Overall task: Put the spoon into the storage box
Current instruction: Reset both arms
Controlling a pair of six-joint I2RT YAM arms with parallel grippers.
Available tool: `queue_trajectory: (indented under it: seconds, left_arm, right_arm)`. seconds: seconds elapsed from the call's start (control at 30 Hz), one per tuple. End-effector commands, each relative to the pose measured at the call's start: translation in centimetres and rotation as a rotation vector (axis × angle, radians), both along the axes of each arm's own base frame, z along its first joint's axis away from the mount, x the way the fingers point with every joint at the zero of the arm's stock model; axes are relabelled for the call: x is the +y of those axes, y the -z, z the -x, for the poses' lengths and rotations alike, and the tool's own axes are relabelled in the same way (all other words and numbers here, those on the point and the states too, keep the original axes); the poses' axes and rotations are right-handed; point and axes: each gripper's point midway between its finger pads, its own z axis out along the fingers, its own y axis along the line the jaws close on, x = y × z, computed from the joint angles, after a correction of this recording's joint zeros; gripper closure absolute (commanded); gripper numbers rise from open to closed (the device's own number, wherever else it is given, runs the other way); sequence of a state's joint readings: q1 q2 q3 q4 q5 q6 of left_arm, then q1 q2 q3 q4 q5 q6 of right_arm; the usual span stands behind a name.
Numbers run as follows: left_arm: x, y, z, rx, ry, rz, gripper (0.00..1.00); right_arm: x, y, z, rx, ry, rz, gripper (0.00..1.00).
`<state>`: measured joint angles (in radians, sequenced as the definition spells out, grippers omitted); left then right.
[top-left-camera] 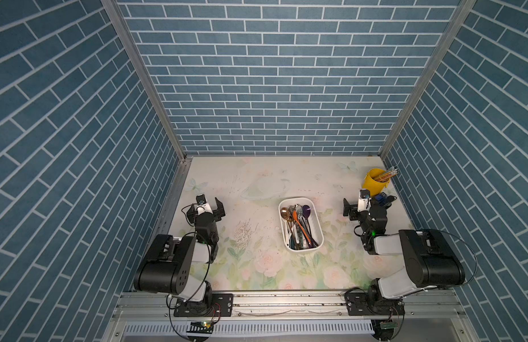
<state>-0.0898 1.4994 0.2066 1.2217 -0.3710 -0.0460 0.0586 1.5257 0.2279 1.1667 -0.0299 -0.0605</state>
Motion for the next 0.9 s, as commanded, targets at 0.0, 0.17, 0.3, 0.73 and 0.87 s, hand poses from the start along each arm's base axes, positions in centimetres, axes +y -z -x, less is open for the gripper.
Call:
queue_trajectory:
  seconds: [0.0,0.17,0.3,0.73,0.87]
  left_arm:
    - [-0.1,-1.0,-0.1,-0.055,0.011,0.017,0.0]
    - [-0.1,-1.1,-0.1,-0.059,0.011,0.016,0.0]
    - [0.0,-1.1,-0.1,-0.062,0.01,0.016,0.0]
    - [0.0,-1.1,0.0,-0.062,0.009,0.016,0.0]
    - [0.0,-1.1,-0.1,-0.063,0.009,0.016,0.0]
  right_arm:
    - [-0.1,-3.2,0.9,-0.167,-0.001,0.008,0.0]
    - [-1.5,-2.5,-0.2,-0.119,0.093,-0.006,0.0]
    - [-1.5,-2.5,-0.3,-0.114,0.094,-0.01,0.0]
    - [-0.6,-2.1,-0.6,-0.094,0.036,-0.006,0.0]
    - [-0.9,-2.4,-0.3,-0.105,0.044,-0.01,0.0]
